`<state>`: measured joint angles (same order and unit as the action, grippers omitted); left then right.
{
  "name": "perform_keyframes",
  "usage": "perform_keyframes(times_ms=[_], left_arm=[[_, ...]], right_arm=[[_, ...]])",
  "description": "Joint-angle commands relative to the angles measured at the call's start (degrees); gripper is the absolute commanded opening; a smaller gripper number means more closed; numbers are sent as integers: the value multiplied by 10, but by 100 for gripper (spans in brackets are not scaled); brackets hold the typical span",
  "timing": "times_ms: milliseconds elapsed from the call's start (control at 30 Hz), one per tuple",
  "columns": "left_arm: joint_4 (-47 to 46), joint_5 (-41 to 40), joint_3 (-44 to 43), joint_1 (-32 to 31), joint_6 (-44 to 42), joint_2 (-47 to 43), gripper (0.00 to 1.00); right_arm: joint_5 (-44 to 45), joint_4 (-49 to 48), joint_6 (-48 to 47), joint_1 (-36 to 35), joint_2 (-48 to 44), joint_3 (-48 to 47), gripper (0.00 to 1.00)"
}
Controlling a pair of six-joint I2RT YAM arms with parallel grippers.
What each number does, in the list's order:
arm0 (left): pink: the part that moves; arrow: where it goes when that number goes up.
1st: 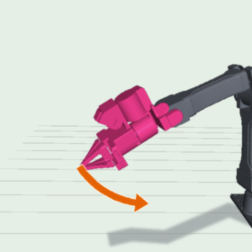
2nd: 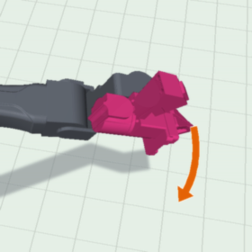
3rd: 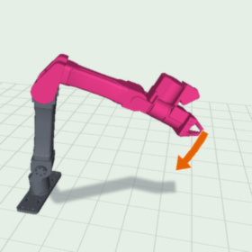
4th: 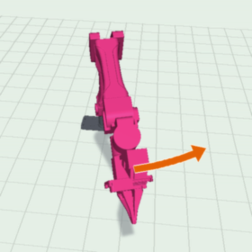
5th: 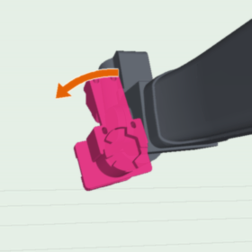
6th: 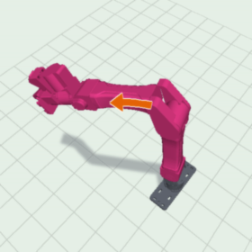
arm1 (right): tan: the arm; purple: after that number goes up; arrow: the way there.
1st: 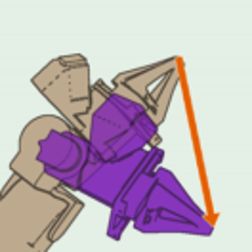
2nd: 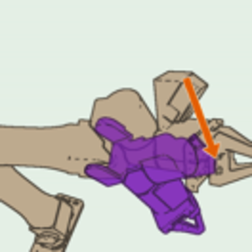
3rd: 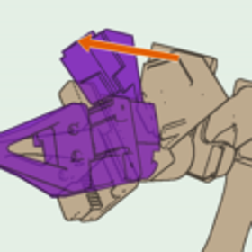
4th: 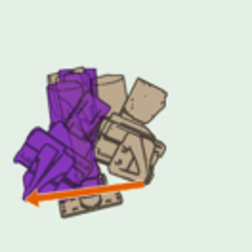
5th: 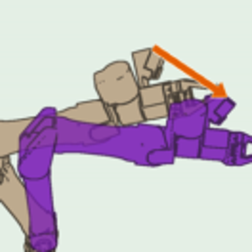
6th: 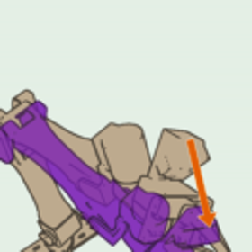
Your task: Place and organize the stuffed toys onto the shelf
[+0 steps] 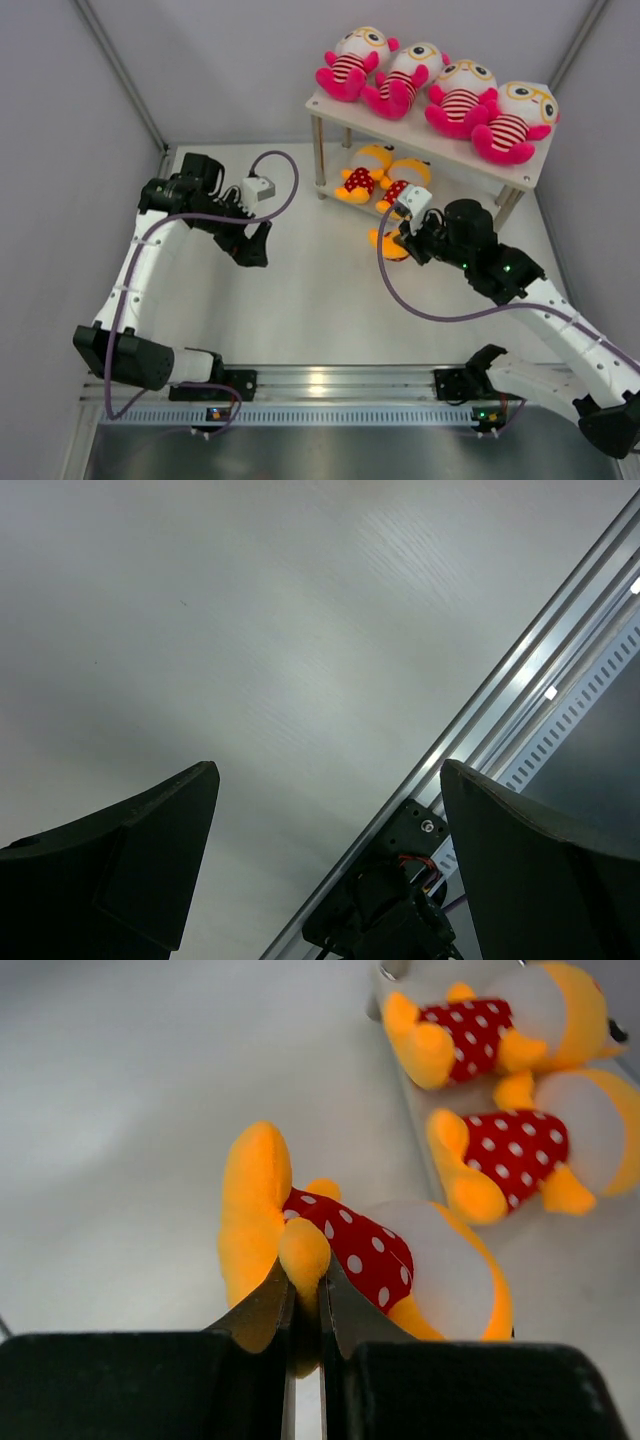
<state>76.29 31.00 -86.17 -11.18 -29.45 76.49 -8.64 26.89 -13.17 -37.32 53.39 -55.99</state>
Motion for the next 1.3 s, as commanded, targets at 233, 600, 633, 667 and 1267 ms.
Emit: perform_keyframes(times_ms=[233,600,633,667,1267], left_arm=[[-9,-5,-2,3,-22,-12,98],[-9,-13,17,7,-30,-16,98],[-9,-13,16,9,-32,-17,98],[-9,-13,16,9,-33,-17,98],[-10,-17,10,12,-29,-21,98]], right_arm=[[59,-7,-292,111,-23,22,0],[-60,-224,-352,251,42,124,0],[-66,-241,-345,259,43,141,0],[-72,-249,-344,272,44,146,0],[-117,-278,-361,332,104,178,42]])
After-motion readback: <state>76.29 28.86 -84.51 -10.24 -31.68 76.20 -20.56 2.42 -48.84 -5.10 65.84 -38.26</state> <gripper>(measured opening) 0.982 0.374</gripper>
